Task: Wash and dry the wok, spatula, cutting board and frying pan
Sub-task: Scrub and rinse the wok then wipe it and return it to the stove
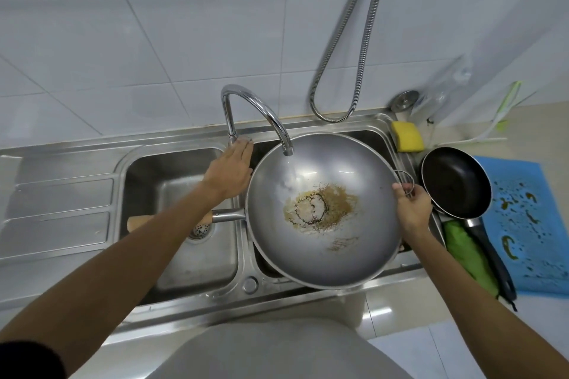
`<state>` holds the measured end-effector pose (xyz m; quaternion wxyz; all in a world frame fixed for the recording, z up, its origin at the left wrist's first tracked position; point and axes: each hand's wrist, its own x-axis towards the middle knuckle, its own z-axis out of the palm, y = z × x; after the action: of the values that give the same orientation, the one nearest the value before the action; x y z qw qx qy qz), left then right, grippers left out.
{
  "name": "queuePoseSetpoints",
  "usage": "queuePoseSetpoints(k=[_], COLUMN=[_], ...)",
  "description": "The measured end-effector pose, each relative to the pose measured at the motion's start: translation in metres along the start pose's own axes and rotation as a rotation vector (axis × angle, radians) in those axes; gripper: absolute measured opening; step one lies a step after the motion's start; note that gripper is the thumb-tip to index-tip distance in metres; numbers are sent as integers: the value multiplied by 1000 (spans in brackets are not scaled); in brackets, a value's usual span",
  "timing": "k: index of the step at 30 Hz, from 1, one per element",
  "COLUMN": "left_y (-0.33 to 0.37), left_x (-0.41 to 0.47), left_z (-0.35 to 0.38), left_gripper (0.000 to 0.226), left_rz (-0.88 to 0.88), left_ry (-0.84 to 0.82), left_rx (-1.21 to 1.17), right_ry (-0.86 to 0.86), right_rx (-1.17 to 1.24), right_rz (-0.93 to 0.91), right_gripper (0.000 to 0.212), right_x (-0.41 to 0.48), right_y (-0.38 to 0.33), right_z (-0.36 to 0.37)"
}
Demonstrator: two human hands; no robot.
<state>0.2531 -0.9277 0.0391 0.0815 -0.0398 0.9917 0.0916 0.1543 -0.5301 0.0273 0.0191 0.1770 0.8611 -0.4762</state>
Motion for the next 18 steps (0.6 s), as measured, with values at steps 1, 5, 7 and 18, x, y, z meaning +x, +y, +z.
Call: queuePoseSetpoints(k=[1, 5, 7, 18], left_y=[0, -9, -21, 19], left_x=[-2, -26, -50, -103], left_z=[-1, -3, -1, 41], left_gripper=[67, 70, 65, 93], left_rz=[5, -99, -220, -156], left_ry=[-7, 30, -27, -621], left_rx=[-21, -185, -170, -468], right_ry=[1, -19, -35, -84], right_rx=[-1, -22, -61, -348], right_rz=[3, 18, 6, -107], right_gripper=[18, 19, 21, 33], right_x=[-1, -3, -2, 24], right_y=[0, 0, -4, -51], right_z=[-1, -6, -15, -82])
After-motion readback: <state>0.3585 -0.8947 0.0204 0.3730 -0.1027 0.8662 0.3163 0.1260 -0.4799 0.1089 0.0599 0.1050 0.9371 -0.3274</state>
